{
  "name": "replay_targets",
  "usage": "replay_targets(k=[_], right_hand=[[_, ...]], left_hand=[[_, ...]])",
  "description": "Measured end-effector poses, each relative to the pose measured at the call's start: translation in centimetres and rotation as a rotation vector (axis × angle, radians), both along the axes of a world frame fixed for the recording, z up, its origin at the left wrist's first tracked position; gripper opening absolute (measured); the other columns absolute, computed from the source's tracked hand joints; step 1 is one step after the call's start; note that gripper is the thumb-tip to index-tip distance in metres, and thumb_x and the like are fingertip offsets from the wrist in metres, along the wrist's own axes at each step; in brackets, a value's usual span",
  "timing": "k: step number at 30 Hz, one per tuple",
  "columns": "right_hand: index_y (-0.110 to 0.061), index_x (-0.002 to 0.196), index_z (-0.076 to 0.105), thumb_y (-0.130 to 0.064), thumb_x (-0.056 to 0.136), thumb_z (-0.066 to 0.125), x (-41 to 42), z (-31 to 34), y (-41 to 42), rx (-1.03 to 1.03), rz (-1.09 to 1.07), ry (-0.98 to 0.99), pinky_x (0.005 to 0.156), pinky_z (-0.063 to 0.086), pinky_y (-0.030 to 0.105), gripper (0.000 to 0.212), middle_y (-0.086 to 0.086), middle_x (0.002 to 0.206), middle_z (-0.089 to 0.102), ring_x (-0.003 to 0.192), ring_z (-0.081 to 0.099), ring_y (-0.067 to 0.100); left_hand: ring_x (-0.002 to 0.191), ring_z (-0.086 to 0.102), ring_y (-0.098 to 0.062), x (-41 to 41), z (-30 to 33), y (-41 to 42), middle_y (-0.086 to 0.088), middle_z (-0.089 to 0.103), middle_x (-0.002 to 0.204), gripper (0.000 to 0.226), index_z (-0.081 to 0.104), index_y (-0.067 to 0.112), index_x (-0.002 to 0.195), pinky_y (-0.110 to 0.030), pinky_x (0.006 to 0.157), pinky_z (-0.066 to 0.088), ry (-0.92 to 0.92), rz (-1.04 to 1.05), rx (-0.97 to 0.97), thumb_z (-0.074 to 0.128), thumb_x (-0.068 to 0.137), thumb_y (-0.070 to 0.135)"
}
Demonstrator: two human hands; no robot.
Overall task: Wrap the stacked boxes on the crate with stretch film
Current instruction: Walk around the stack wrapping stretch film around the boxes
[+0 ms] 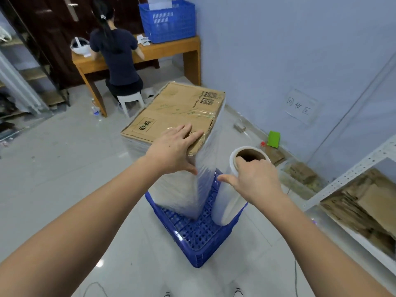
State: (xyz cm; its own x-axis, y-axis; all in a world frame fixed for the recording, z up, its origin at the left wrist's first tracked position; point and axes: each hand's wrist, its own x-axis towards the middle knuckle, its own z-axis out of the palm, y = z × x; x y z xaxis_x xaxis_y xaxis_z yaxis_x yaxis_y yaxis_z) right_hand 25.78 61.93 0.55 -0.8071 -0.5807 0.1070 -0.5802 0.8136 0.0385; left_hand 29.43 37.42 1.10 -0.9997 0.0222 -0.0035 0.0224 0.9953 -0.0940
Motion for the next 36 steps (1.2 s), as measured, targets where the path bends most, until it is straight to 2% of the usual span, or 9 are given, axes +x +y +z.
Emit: replay_targets(k=[4, 8, 10, 13, 19, 25, 29, 32, 36], right_hand=[[-0.021, 0.069, 0.036, -0.064, 0.091, 0.049, 1.7, 0.0, -1.5, -0.044, -0.098, -0.028, 0.065, 0.028, 0.034, 0.050, -0.004, 0.063, 0.046, 0.068, 0.046, 0.024], [-0.020, 0.073, 0.043, -0.047, 0.092, 0.054, 3.4, 0.2, -2.4, -0.054, -0.251, -0.106, 0.067, 0.026, 0.032, 0.035, -0.004, 0.063, 0.039, 0.076, 0.048, 0.025], [-0.018, 0.074, 0.048, -0.063, 0.087, 0.056, 4.1, 0.3, -3.3, -0.032, -0.288, -0.099, 0.063, 0.029, 0.032, 0.047, -0.005, 0.063, 0.044, 0.078, 0.054, 0.025], [-0.020, 0.068, 0.055, -0.083, 0.073, 0.055, 4.2, 0.3, -4.7, 0.010, -0.305, -0.034, 0.054, 0.029, 0.032, 0.063, -0.005, 0.061, 0.054, 0.062, 0.051, 0.019], [-0.021, 0.059, 0.042, -0.065, 0.084, 0.057, 5.6, 0.6, -4.6, 0.081, -0.147, -0.040, 0.049, 0.023, 0.031, 0.052, -0.005, 0.055, 0.044, 0.063, 0.050, 0.022], [-0.021, 0.057, 0.036, -0.064, 0.079, 0.062, 8.1, 1.6, -3.9, 0.050, 0.125, -0.099, 0.049, 0.021, 0.030, 0.055, -0.008, 0.053, 0.039, 0.058, 0.043, 0.018], [-0.026, 0.064, 0.044, -0.059, 0.077, 0.069, 9.8, 0.7, -4.6, 0.071, 0.382, -0.111, 0.062, 0.029, 0.029, 0.043, -0.012, 0.057, 0.036, 0.064, 0.039, 0.017], [-0.023, 0.075, 0.056, -0.055, 0.080, 0.067, 10.2, 0.7, -5.8, 0.099, 0.356, -0.142, 0.067, 0.036, 0.031, 0.034, -0.007, 0.067, 0.049, 0.073, 0.045, 0.019], [-0.022, 0.090, 0.049, -0.048, 0.083, 0.066, 11.1, 1.4, -6.2, 0.104, 0.260, -0.137, 0.071, 0.046, 0.035, 0.032, -0.002, 0.077, 0.056, 0.084, 0.056, 0.027]], left_hand=[[0.147, 0.029, -0.028, -0.5, -0.1, -1.9, -0.004, 0.023, 0.166, 0.129, 0.002, 0.038, 0.163, -0.043, 0.115, 0.029, 0.022, -0.108, -0.088, 0.060, 0.063, 0.095], [0.142, 0.033, -0.026, -0.6, -0.3, -3.0, -0.004, 0.031, 0.158, 0.122, 0.007, 0.038, 0.164, -0.043, 0.116, 0.027, 0.076, -0.184, -0.065, 0.057, 0.068, 0.094], [0.143, 0.032, -0.026, -0.5, -0.7, -2.9, -0.003, 0.033, 0.158, 0.119, 0.011, 0.036, 0.163, -0.044, 0.119, 0.024, 0.101, -0.201, -0.037, 0.059, 0.069, 0.091], [0.153, 0.020, -0.025, -0.5, -1.1, -2.7, -0.003, 0.025, 0.165, 0.118, 0.011, 0.035, 0.163, -0.048, 0.127, 0.013, 0.092, -0.223, 0.007, 0.065, 0.070, 0.085], [0.159, 0.007, -0.025, -0.8, -0.9, -3.2, 0.000, 0.011, 0.172, 0.119, 0.007, 0.037, 0.163, -0.054, 0.127, 0.010, 0.050, -0.192, 0.058, 0.067, 0.071, 0.084], [0.159, 0.007, -0.026, -0.4, -1.0, -2.4, -0.001, 0.011, 0.172, 0.119, 0.007, 0.036, 0.163, -0.055, 0.127, 0.010, 0.052, -0.196, 0.051, 0.065, 0.071, 0.085], [0.159, 0.008, -0.025, -0.3, -1.2, -2.3, 0.000, 0.012, 0.172, 0.117, 0.007, 0.037, 0.163, -0.055, 0.127, 0.009, 0.060, -0.187, 0.047, 0.063, 0.073, 0.087], [0.159, 0.007, -0.025, -0.3, -1.1, -2.3, 0.000, 0.011, 0.172, 0.115, 0.007, 0.038, 0.163, -0.054, 0.127, 0.009, 0.050, -0.177, 0.036, 0.061, 0.074, 0.087], [0.159, 0.008, -0.024, -0.6, -0.9, -2.7, 0.000, 0.012, 0.172, 0.118, 0.008, 0.038, 0.162, -0.054, 0.127, 0.010, 0.052, -0.169, 0.046, 0.061, 0.070, 0.090]])
